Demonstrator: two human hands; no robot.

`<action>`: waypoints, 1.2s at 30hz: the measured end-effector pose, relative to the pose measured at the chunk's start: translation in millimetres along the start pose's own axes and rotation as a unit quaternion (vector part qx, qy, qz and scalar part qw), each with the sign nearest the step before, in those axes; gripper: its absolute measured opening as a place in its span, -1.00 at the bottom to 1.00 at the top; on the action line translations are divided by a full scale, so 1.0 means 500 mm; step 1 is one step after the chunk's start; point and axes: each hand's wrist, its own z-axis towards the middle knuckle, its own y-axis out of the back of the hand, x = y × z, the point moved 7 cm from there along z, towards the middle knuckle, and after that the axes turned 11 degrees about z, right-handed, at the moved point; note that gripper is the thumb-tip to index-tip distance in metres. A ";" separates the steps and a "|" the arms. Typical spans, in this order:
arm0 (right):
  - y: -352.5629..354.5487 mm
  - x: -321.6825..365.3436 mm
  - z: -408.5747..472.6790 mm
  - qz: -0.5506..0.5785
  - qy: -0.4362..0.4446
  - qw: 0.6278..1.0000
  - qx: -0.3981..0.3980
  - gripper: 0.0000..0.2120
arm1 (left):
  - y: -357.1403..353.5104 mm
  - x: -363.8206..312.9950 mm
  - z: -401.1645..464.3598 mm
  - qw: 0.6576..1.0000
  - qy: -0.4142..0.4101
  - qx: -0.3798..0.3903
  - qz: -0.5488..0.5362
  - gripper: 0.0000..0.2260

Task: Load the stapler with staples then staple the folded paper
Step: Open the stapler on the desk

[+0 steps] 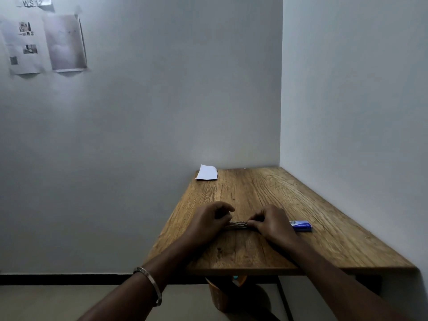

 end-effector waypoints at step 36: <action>-0.010 0.008 -0.007 0.125 -0.011 0.990 0.061 -0.89 | -0.006 0.002 -0.020 0.997 0.001 0.067 0.028 -0.75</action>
